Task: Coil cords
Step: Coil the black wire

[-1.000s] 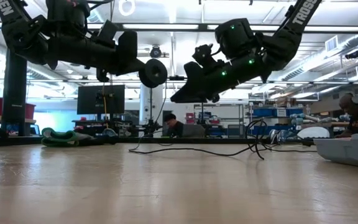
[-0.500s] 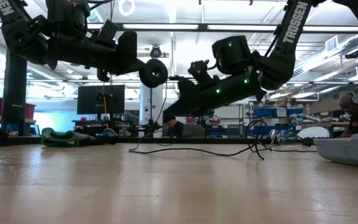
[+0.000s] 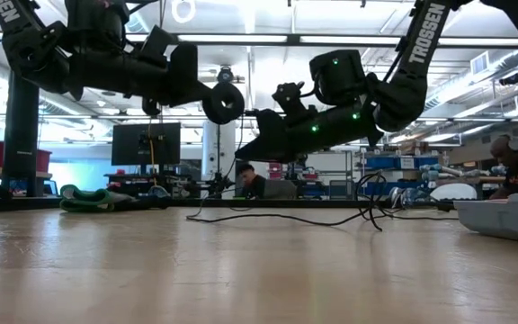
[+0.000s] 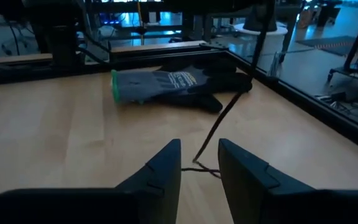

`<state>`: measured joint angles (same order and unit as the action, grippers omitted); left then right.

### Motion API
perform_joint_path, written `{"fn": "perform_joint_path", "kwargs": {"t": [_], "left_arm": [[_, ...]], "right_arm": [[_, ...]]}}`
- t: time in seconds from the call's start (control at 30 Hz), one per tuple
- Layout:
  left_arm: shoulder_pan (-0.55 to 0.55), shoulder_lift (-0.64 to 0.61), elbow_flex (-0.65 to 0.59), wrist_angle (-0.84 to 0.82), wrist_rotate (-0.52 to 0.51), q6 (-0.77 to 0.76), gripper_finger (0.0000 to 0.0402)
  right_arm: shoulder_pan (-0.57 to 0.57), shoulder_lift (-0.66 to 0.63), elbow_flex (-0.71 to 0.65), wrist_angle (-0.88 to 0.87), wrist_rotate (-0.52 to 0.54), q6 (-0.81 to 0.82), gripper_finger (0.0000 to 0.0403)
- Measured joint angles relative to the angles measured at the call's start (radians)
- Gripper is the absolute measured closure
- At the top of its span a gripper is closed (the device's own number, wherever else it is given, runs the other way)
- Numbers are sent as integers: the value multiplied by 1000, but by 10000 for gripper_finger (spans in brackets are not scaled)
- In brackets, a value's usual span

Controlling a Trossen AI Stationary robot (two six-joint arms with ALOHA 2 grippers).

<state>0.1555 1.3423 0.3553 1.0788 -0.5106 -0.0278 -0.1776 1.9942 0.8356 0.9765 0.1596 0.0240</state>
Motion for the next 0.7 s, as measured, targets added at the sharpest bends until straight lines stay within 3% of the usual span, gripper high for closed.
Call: {"fn": "perform_joint_path", "kwargs": {"t": [0.47, 0.7], "left_arm": [[0, 0, 0, 47, 33, -27, 402], [0, 0, 0, 46, 38, -35, 402]], "right_arm": [[-2, 0, 0, 26, 0, -9, 335], [-2, 0, 0, 25, 0, -9, 396]]}}
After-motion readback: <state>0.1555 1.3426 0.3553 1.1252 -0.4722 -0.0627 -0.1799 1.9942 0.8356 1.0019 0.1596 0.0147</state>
